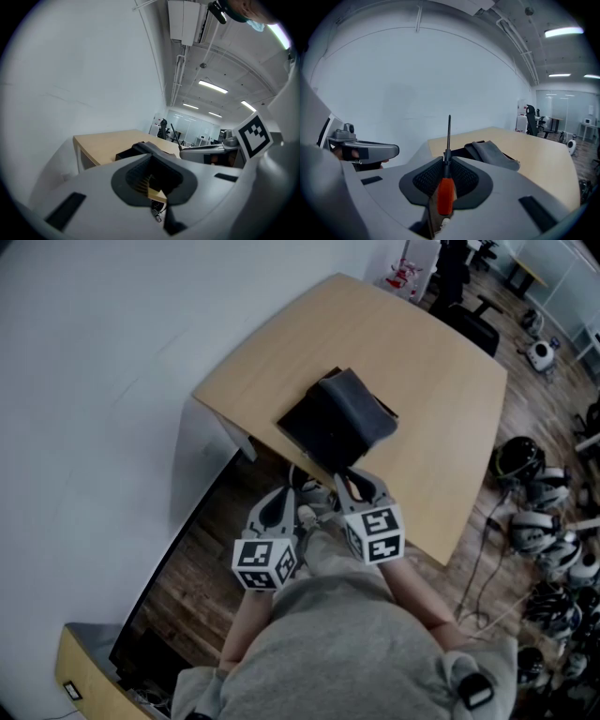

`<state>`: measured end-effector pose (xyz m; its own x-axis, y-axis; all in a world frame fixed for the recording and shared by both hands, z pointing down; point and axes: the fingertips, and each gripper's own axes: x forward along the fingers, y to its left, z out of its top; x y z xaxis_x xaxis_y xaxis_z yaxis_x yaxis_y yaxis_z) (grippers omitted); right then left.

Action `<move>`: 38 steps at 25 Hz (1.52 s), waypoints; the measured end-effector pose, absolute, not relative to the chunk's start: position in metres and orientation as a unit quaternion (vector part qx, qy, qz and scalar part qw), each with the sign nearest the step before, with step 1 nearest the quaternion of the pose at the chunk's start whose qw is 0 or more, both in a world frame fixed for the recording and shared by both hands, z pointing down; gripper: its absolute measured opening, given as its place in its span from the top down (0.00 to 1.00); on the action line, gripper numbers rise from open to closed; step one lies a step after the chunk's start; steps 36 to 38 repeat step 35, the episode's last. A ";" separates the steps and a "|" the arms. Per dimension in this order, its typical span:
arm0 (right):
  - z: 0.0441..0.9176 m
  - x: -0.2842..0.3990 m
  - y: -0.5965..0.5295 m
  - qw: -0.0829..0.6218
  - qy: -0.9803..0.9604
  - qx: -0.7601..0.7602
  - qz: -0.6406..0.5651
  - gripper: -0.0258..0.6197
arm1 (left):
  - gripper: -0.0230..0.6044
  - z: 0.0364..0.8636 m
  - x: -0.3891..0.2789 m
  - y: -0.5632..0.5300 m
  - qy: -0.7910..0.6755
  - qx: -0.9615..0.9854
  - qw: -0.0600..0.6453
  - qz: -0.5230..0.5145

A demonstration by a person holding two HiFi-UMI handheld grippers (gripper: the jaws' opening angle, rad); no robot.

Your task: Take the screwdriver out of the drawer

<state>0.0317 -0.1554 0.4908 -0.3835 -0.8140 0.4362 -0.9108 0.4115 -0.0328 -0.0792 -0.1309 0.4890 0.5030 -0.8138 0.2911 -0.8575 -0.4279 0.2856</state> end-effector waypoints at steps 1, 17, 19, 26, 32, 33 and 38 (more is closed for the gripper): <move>0.490 0.032 -0.153 0.175 -0.821 0.526 0.135 0.87 | 0.96 0.489 -0.078 -0.128 -0.495 0.844 0.202 0.054; 0.485 0.026 -0.139 0.162 -0.830 0.517 0.129 0.87 | 0.96 0.485 -0.082 -0.115 -0.500 0.842 0.196 0.051; 0.487 0.026 -0.138 0.166 -0.830 0.516 0.131 0.87 | 0.96 0.485 -0.083 -0.115 -0.500 0.842 0.196 0.051; 0.484 0.024 -0.142 0.157 -0.831 0.517 0.132 0.87 | 0.96 0.484 -0.084 -0.119 -0.499 0.843 0.196 0.051; 0.485 0.024 -0.145 0.156 -0.830 0.518 0.135 0.87 | 0.96 0.484 -0.083 -0.122 -0.496 0.844 0.197 0.051; 0.485 0.024 -0.145 0.155 -0.830 0.518 0.136 0.87 | 0.96 0.484 -0.083 -0.122 -0.496 0.844 0.197 0.051; 0.485 0.024 -0.145 0.156 -0.830 0.518 0.137 0.87 | 0.96 0.483 -0.083 -0.123 -0.496 0.844 0.197 0.050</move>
